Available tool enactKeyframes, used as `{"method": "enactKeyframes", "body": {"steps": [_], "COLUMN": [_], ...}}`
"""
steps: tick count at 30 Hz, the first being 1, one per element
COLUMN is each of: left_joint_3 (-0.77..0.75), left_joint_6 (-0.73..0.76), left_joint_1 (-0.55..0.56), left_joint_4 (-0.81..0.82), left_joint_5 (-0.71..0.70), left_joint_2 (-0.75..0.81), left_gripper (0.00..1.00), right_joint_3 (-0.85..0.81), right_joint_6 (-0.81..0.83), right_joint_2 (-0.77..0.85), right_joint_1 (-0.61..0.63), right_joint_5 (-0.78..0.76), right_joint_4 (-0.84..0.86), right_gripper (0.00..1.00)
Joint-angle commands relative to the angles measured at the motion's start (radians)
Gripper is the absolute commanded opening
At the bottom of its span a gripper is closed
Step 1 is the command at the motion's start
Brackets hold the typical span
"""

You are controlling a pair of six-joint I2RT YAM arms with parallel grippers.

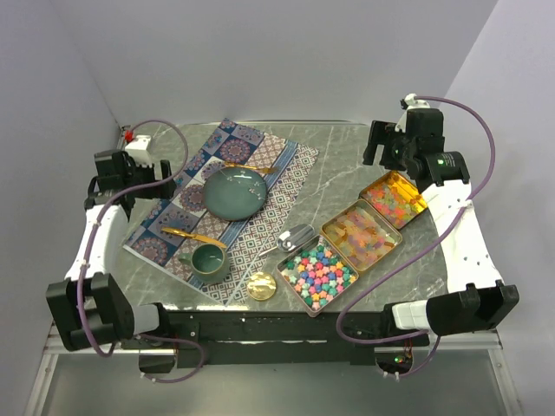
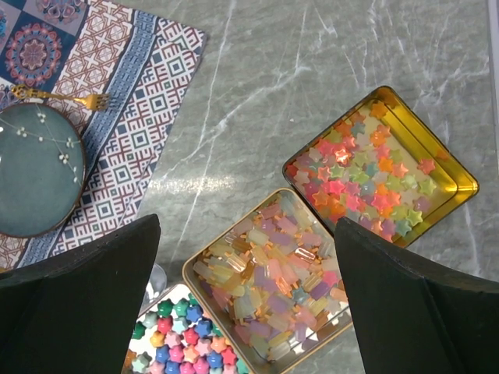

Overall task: Pack the candies
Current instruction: Move the distractor to the center of the board.

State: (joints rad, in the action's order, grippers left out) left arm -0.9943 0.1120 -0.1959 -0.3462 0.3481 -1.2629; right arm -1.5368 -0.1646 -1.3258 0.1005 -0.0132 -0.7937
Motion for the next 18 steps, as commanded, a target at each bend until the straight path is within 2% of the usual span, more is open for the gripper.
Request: {"method": "enactKeyframes", "body": {"steps": [1,4,7,12,15,16,18], "left_joint_3": [-0.102,-0.156,-0.262,-0.447,-0.524,-0.543,-0.628], "left_joint_6": [-0.005,-0.011,0.064,0.086,0.144,0.144,0.137], "left_joint_1": [-0.002,0.009,0.016,0.016,0.015,0.013,0.016], "left_joint_4": [-0.02,-0.019,-0.1,-0.152,-0.169,-0.184,-0.23], "left_joint_5": [0.005,-0.081,-0.118,-0.098,-0.005,0.002,0.038], "left_joint_2": [-0.067,-0.127,-0.242,-0.433,-0.545,-0.579,-0.656], "left_gripper": [0.97,0.97,0.98,0.97,0.86,0.74,0.66], "right_joint_3": [-0.04,-0.06,-0.109,-0.14,-0.132,-0.122,-0.109], "right_joint_6": [0.058,0.155,0.155,0.142,0.137,0.116,0.097], "right_joint_2": [0.004,-0.036,-0.125,-0.197,-0.22,-0.239,-0.253], "right_joint_1": [-0.001,-0.001,-0.001,0.002,0.007,0.007,0.019], "right_joint_5": [-0.018,0.054,0.09,0.122,0.177,0.199,0.249], "right_joint_4": [0.043,0.024,-0.01,0.017,0.027,0.033,0.036], "right_gripper": [1.0,1.0,1.0,1.0,1.0,1.0,1.0]}}
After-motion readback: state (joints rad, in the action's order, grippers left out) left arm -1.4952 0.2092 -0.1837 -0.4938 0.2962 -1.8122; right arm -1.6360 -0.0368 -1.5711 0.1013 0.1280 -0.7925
